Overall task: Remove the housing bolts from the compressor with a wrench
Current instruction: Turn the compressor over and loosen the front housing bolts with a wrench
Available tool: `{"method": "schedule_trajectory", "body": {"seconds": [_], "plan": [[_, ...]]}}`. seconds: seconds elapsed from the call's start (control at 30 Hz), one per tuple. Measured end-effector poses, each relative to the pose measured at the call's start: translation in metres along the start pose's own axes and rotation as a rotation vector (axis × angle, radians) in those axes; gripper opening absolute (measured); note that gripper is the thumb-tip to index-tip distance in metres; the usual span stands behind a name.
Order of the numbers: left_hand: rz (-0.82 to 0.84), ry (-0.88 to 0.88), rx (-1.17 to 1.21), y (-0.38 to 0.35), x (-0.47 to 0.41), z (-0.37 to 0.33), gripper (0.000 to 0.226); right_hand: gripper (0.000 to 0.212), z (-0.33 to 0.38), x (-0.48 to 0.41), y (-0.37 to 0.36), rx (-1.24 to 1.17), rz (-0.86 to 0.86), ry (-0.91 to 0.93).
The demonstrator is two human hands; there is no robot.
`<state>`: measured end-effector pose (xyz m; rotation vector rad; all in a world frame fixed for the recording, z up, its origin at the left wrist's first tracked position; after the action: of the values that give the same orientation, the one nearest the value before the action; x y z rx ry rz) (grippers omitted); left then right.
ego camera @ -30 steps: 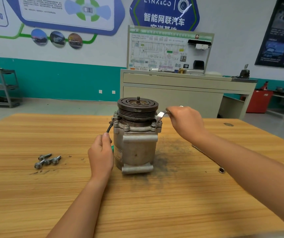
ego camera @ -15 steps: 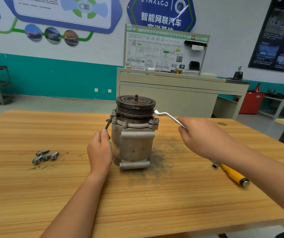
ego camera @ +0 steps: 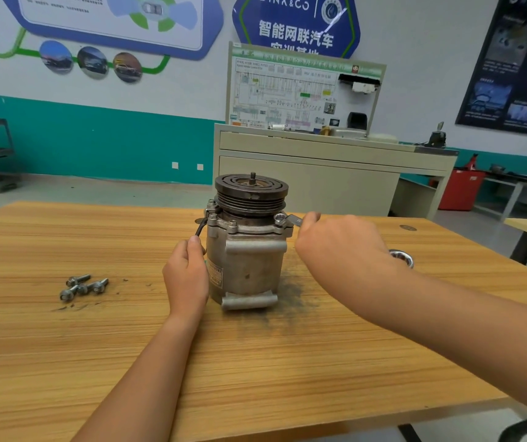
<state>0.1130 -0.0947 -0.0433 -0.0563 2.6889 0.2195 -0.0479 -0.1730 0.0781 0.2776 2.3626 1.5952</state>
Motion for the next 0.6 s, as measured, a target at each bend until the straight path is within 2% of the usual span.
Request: {"method": "schedule_trajectory", "body": {"seconds": [0.17,0.33,0.47,0.6], "plan": [[0.007,0.008,0.005,0.000,0.001,0.000,0.038,0.043,-0.005,0.003,0.002,0.118,-0.043,0.034],[0.013,0.013,0.007,0.000,0.002,-0.001,0.038,0.012,-0.007,0.000,0.017,0.150,-0.022,0.064],[0.014,-0.002,-0.002,0.000,0.003,-0.001,0.038,0.034,-0.009,-0.013,0.024,0.187,-0.034,0.087],[0.010,-0.003,-0.001,-0.001,0.001,0.001,0.038,0.037,-0.015,-0.020,0.022,0.176,-0.043,0.107]]}}
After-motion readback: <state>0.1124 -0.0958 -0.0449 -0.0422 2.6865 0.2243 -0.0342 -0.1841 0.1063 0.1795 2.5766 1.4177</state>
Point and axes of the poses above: each hand's wrist, its own x-axis away from the middle knuckle, its own y-axis out of the back of the hand, z = x × y, the point moved 3 cm from there along -x, towards the middle knuckle, and after that the axes turned 14 degrees about -x, right-handed, at the moved point
